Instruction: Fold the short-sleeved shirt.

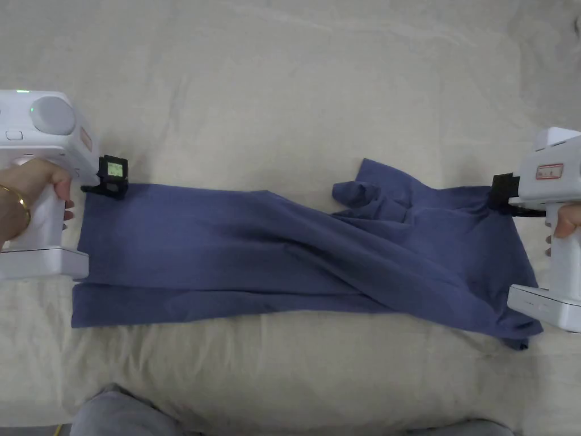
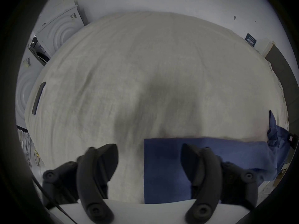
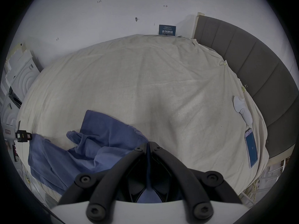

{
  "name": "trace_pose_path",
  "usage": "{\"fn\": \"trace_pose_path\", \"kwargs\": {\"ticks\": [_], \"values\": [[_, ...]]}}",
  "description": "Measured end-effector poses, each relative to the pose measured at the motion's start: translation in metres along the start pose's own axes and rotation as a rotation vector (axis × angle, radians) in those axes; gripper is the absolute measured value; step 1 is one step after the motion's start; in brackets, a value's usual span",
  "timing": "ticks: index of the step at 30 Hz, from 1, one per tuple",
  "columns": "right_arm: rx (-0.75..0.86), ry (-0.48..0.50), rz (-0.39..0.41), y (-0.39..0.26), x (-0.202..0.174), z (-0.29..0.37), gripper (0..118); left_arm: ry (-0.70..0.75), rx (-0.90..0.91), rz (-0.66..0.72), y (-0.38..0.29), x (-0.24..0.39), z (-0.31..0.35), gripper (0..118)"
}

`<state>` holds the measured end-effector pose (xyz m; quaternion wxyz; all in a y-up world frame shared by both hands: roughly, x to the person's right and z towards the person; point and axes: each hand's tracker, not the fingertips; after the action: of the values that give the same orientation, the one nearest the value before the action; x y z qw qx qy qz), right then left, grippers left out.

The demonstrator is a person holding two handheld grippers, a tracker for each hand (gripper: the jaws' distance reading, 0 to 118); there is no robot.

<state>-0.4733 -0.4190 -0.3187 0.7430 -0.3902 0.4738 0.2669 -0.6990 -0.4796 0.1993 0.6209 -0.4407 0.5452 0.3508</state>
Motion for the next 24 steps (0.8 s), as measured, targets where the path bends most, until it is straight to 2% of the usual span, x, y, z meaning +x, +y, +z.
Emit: {"fn": "trace_pose_path", "kwargs": {"ticks": [2,3,5,6,7,9,11,15,20,24], "values": [[-0.004,-0.005,0.003,-0.001,-0.002,0.003,1,0.003,-0.003,-0.018,-0.003,0.005,-0.005,61],[-0.004,-0.006,0.003,-0.001,-0.002,0.002,1,-0.007,0.001,-0.018,-0.004,0.006,-0.006,47],[-0.007,-0.005,0.001,-0.001,-0.003,0.001,1,-0.038,0.003,-0.003,-0.003,0.011,-0.004,28],[-0.009,-0.007,0.001,-0.002,-0.004,-0.003,1,-0.031,0.008,-0.017,-0.003,0.016,-0.002,10],[-0.011,-0.011,0.005,-0.002,-0.005,-0.004,1,-0.047,0.013,-0.082,-0.004,0.021,0.0,3],[-0.012,-0.013,0.007,-0.004,-0.006,-0.004,1,0.016,0.02,-0.125,-0.007,0.03,0.004,2],[-0.011,-0.012,-0.005,-0.006,-0.007,0.002,1,-0.001,0.021,-0.122,-0.011,0.03,0.01,0],[0.009,-0.013,-0.01,-0.006,-0.004,0.01,1,-0.077,0.133,-0.004,-0.012,0.013,0.041,0],[0.08,0.017,-0.054,-0.004,0.003,0.062,1,-0.158,0.323,0.11,-0.014,-0.006,0.106,0],[0.178,0.028,-0.059,0.003,0.009,0.101,1,-0.168,0.469,0.133,-0.018,-0.016,0.161,0]]}}
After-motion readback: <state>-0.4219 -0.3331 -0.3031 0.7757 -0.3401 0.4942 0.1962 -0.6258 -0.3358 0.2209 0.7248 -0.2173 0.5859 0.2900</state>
